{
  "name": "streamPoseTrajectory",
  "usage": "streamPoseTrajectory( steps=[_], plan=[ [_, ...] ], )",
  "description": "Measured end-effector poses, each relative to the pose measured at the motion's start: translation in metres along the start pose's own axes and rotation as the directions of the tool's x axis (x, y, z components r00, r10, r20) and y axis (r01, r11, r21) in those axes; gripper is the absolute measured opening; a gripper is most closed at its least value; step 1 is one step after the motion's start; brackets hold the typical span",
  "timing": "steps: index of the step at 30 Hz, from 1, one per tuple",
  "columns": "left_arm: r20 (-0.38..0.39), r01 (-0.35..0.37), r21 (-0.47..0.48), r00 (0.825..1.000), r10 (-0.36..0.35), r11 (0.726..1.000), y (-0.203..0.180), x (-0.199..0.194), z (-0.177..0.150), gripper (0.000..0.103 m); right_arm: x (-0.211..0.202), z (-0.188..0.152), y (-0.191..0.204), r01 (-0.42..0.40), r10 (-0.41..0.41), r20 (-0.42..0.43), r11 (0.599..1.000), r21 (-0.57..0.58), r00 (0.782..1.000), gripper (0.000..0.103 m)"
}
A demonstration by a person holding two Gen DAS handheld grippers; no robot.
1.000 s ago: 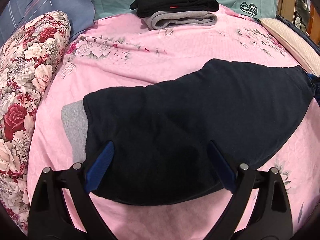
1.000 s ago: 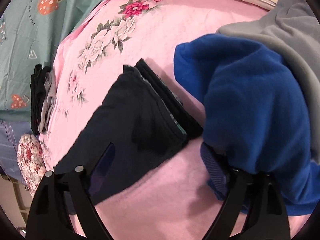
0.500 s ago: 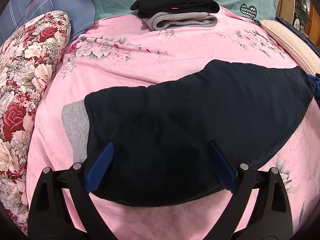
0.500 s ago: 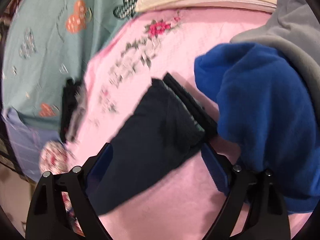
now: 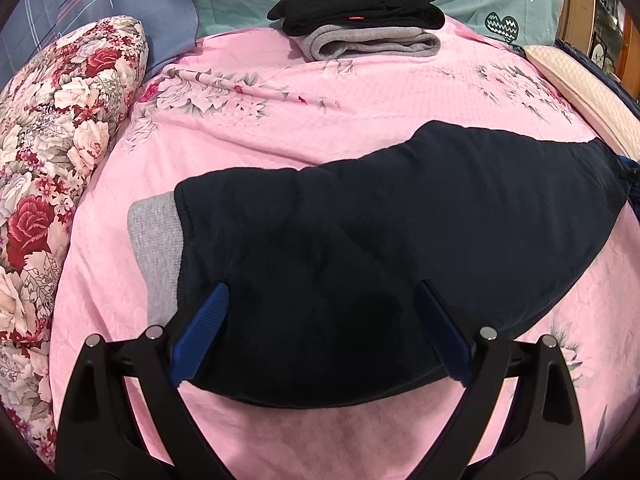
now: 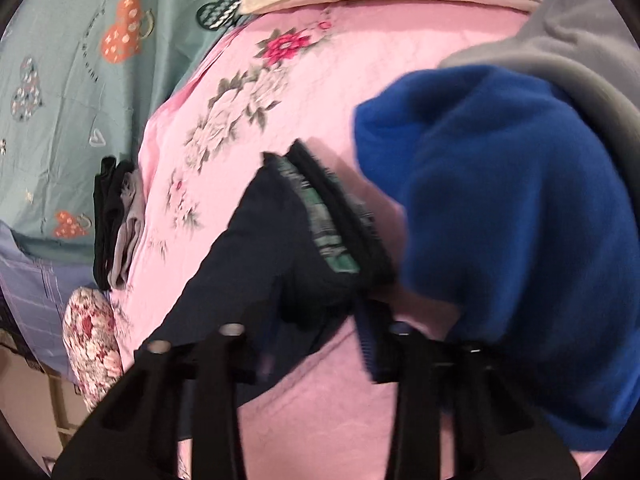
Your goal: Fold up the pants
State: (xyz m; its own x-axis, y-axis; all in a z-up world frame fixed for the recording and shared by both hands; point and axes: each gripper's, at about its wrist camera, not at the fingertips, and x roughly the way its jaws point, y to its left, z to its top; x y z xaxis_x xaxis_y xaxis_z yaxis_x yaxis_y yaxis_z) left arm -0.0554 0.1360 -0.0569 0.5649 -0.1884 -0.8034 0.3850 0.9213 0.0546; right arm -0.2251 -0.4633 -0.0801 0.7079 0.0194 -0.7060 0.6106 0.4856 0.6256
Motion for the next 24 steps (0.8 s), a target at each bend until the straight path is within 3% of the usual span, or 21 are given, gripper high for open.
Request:
streamPoseTrajectory(
  steps=[2, 6, 11, 15, 18, 21, 24],
  plan=[
    [0.009, 0.017, -0.012, 1.0, -0.017, 1.0, -0.003, -0.003, 0.002, 0.095, -0.004, -0.003, 0.0, -0.034, 0.034, 0.017, 0.999, -0.002, 0.999, 0.015],
    [0.037, 0.068, -0.018, 0.997, -0.068, 0.998, -0.011, -0.012, 0.005, 0.095, -0.013, -0.008, 0.012, -0.079, 0.082, 0.047, 0.995, -0.054, 0.996, 0.013],
    [0.029, 0.056, -0.008, 0.998, -0.056, 0.998, -0.017, -0.009, 0.007, 0.095, 0.0, -0.004, 0.004, -0.002, 0.002, -0.022, 1.0, 0.001, 1.0, 0.021],
    [0.033, 0.06, -0.01, 0.998, -0.06, 0.998, -0.016, -0.01, 0.005, 0.095, 0.002, -0.003, 0.011, 0.024, -0.023, 0.036, 0.998, -0.05, 0.999, 0.024],
    [0.04, 0.07, -0.023, 0.997, -0.069, 0.997, -0.015, -0.011, 0.004, 0.095, 0.003, -0.004, 0.007, -0.009, 0.011, 0.047, 0.999, -0.033, 0.999, 0.017],
    [0.066, 0.125, -0.037, 0.99, -0.123, 0.991, -0.014, -0.018, 0.002, 0.095, -0.008, -0.007, 0.01, -0.068, 0.072, 0.071, 0.996, -0.049, 0.995, 0.014],
    [0.057, 0.149, -0.028, 0.987, -0.147, 0.988, -0.019, -0.014, 0.0, 0.095, -0.003, -0.004, 0.005, -0.038, 0.041, 0.055, 0.998, -0.047, 0.998, 0.014]
  ],
)
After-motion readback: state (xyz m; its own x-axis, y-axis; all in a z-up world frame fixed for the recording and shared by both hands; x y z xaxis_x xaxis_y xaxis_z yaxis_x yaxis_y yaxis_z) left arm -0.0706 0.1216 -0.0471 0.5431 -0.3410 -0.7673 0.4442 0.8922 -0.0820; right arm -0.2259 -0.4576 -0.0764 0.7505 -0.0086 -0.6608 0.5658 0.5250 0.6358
